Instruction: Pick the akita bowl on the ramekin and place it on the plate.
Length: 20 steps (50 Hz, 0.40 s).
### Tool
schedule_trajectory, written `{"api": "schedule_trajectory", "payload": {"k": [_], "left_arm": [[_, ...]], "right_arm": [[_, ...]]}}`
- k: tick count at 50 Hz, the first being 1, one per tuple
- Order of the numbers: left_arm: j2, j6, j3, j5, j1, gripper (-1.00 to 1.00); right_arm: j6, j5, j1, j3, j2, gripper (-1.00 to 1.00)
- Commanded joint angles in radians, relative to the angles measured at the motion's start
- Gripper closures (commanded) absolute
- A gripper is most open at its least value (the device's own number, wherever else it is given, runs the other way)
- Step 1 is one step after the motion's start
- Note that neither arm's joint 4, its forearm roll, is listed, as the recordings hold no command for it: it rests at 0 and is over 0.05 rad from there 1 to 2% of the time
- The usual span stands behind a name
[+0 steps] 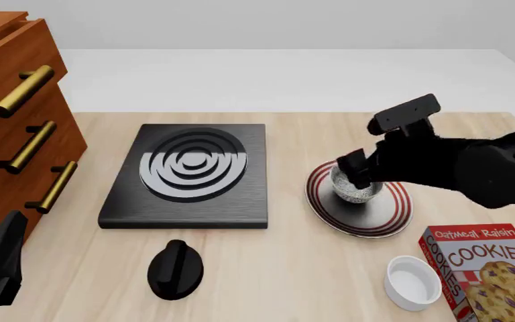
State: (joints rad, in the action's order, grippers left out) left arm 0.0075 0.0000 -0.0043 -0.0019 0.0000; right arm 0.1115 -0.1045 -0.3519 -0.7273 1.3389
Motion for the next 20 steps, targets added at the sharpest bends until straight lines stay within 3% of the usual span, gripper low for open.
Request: {"api": "schedule_trajectory", "payload": {"k": [1, 12, 15, 20], "left_arm": [[0.0, 0.0, 0.0, 0.0, 0.0, -1.0], [0.0, 0.0, 0.0, 0.0, 0.0, -1.0], [0.0, 0.0, 0.0, 0.0, 0.0, -1.0], [0.0, 0.0, 0.0, 0.0, 0.0, -1.0]], "right_arm": [[-0.109, 0.197, 0.013, 0.183, -0.145, -1.0], [-0.148, 0.241, 0.079, 0.269, -0.394, -1.0], [-0.155, 0.231, 0.037, 0.28, -0.399, -1.0], [-0.158, 0.211, 0.064, 0.298, -0.473, -1.0]]}}
